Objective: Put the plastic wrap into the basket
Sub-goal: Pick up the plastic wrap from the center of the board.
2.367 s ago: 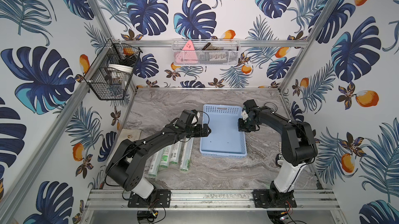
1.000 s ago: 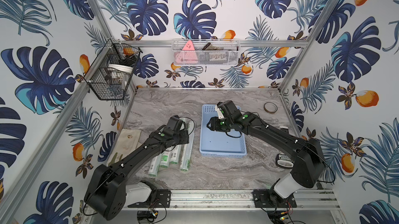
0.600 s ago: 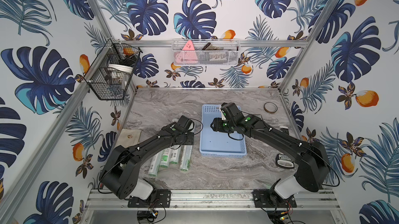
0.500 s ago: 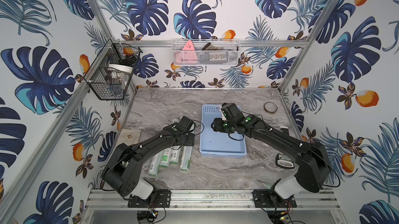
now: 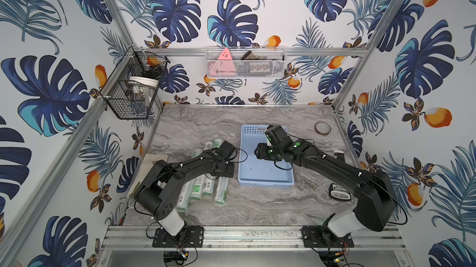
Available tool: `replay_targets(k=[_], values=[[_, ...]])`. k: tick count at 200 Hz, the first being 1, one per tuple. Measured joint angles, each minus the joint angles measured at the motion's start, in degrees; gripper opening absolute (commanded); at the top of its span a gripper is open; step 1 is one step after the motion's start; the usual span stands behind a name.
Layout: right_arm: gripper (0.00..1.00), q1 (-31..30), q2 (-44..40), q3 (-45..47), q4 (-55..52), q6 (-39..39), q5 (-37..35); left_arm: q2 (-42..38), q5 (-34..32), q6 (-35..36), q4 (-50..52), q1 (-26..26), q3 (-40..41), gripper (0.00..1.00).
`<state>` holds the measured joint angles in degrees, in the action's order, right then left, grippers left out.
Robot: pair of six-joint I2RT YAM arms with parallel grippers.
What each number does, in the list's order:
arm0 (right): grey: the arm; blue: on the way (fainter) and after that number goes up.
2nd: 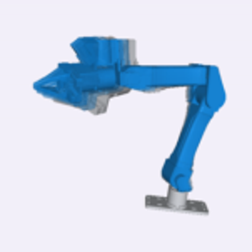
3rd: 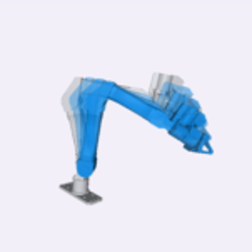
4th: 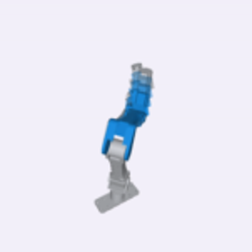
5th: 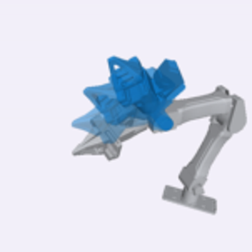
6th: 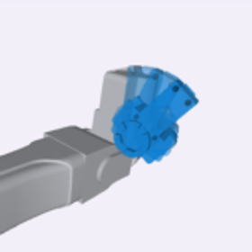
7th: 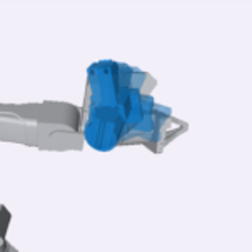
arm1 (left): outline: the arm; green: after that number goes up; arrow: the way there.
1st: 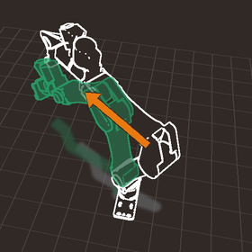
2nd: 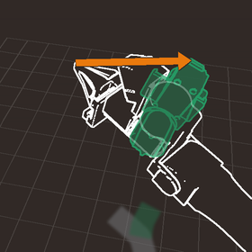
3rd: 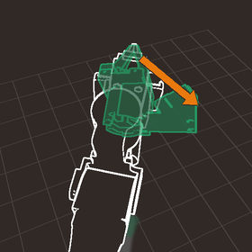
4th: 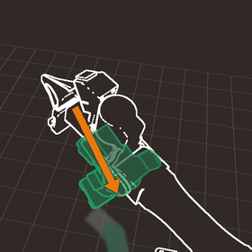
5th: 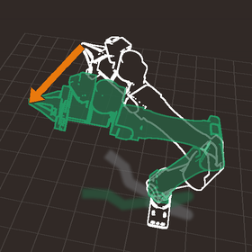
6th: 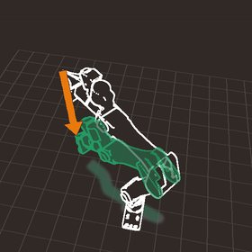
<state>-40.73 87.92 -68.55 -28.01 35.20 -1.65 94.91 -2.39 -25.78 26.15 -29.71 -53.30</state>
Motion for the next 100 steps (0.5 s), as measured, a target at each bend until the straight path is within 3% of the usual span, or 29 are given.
replay_targets(k=[77,100], values=[[0.6,0.8,-1.9,2.1,0.0,0.4,-1.1,-1.1,-0.7,0.2,0.6,-0.8,0.0,0.3],[0.6,2.6,-3.3,2.8,0.1,1.3,-0.3,-5.6,-0.8,-0.2,1.9,-1.1,0.0,0.28]])
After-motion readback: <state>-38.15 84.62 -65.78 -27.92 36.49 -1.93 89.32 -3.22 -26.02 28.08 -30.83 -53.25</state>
